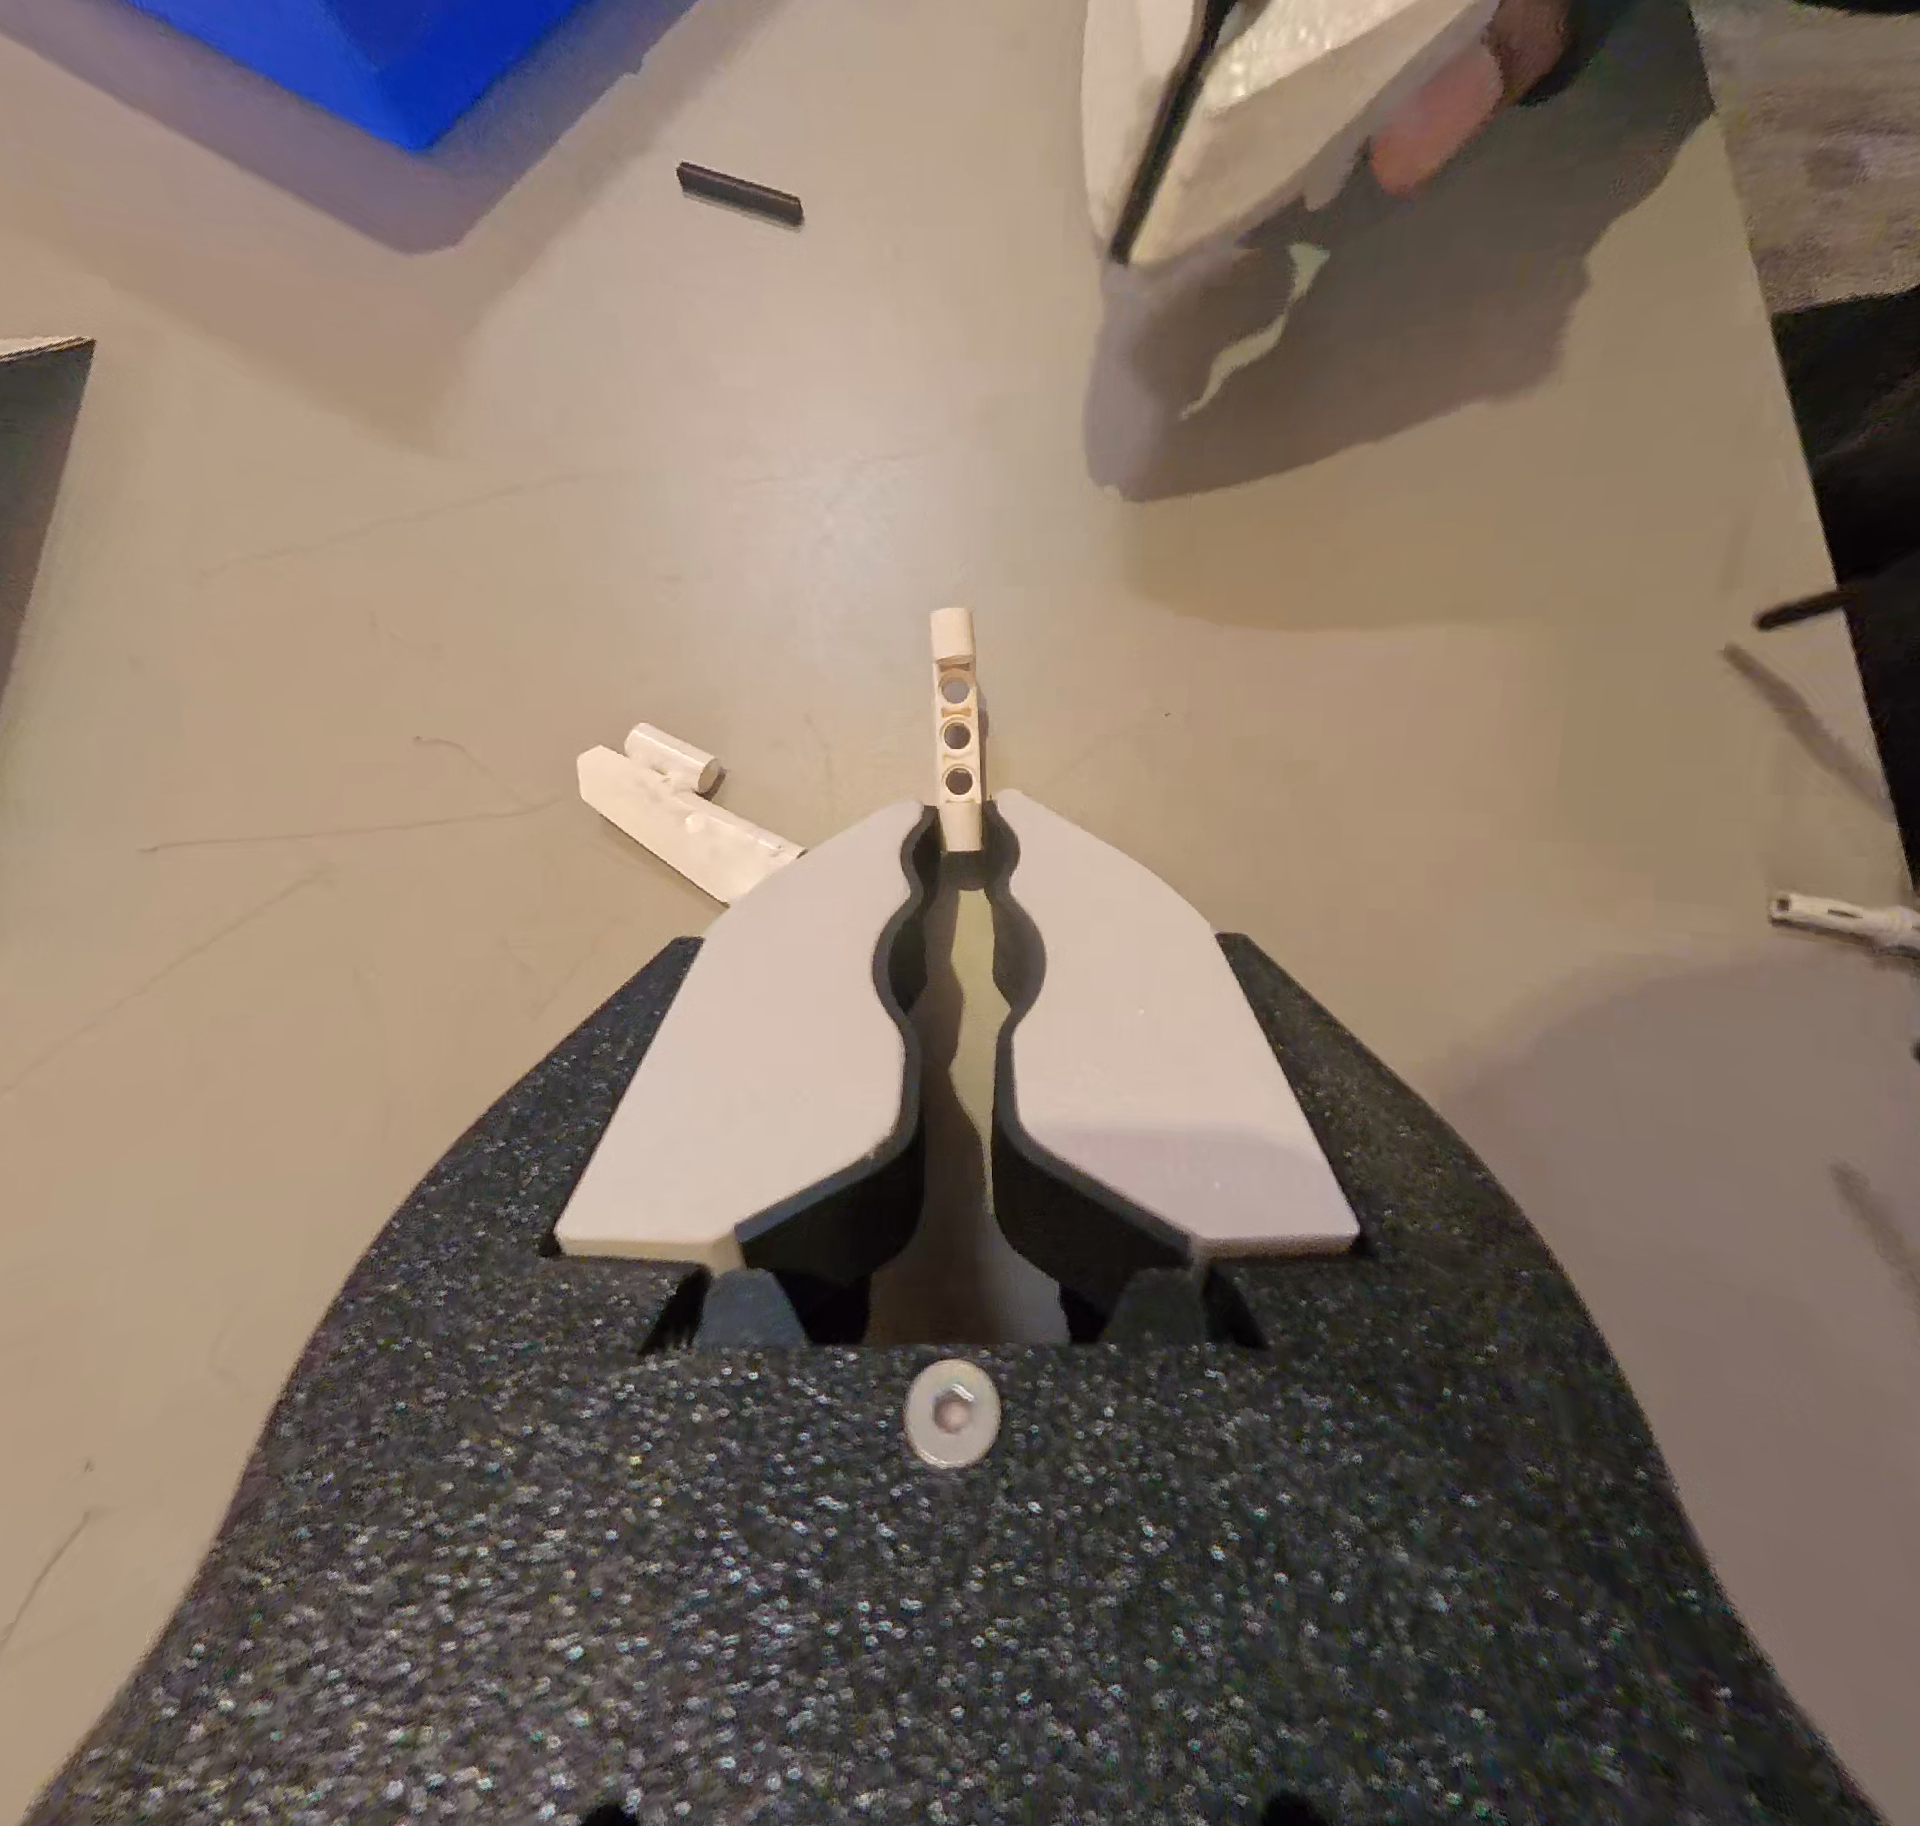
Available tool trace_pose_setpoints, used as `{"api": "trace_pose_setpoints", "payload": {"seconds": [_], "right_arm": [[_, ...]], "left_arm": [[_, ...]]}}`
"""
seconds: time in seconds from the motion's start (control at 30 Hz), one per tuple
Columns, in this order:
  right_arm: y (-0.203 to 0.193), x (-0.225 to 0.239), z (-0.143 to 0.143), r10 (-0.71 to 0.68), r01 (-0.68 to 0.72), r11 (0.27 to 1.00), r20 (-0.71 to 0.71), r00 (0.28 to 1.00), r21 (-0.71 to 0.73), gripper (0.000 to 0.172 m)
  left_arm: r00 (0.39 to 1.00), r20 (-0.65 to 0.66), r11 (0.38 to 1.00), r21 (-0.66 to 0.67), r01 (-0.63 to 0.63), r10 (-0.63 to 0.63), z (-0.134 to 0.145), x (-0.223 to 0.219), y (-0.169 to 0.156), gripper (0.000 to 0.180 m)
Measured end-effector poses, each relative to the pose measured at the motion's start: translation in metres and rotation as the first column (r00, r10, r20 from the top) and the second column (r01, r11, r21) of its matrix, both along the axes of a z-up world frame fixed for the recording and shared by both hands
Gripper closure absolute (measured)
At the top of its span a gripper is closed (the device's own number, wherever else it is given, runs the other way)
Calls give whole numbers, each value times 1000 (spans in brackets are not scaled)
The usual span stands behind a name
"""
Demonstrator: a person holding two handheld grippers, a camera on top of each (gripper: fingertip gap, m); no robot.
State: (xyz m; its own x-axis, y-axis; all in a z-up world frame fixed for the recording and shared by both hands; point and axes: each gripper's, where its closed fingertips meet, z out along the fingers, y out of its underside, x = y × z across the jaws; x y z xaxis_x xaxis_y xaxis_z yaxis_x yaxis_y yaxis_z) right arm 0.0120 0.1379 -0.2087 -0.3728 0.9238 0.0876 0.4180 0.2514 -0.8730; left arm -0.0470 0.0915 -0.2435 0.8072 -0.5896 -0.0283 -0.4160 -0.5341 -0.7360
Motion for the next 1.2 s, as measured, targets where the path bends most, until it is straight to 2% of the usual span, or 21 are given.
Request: {"api": "trace_pose_setpoints", "payload": {"seconds": [0.07, 0.13, 0.4, 0.53, 0.73, 0.87, 0.93, 0.97, 1.07, 1.2], "right_arm": [[3, -2, 1, -28, 28, 1000, -2, 1000, -11, 172], [-1, -3, -5, 5, -5, 1000, 40, 999, -4, 172], [-39, 6, -15, 273, -273, 962, 147, 951, -20, 170], [-86, 11, -4, 479, -468, 877, 122, 869, -114, 167], [-144, 13, -10, 676, -676, 733, 190, 712, -72, 156], [-164, 14, -25, 701, -711, 699, 270, 661, -73, 151], [-167, 16, -38, 687, -718, 694, 343, 640, -50, 158], [-168, 14, -39, 676, -713, 701, 346, 651, -29, 167], [-157, 10, -40, 638, -682, 732, 359, 681, -6, 167], [-111, -11, -40, 519, -586, 804, 364, 773, 99, 167]], "left_arm": [[1000, 8, 1000, -14, 3, -3, -1, 0, 1, 173], [1000, 19, 1000, -18, 7, -6, 0, 1, -1, 173], [998, 46, 997, -62, 38, -35, -1, 5, -16, 173], [997, 71, 998, -62, 22, -18, 1, 2, -23, 173], [998, 62, 998, -65, 10, -6, 0, -2, -28, 173], [997, 77, 998, -62, 3, 2, 1, -3, -28, 173], [996, 85, 998, -58, -1, 6, 2, -4, -27, 173], [996, 88, 998, -54, -7, 11, 3, -5, -26, 173], [995, 99, 999, -45, -27, 31, 4, -7, -23, 173], [994, 99, 998, -31, -51, 54, 6, -10, -21, 173]]}}
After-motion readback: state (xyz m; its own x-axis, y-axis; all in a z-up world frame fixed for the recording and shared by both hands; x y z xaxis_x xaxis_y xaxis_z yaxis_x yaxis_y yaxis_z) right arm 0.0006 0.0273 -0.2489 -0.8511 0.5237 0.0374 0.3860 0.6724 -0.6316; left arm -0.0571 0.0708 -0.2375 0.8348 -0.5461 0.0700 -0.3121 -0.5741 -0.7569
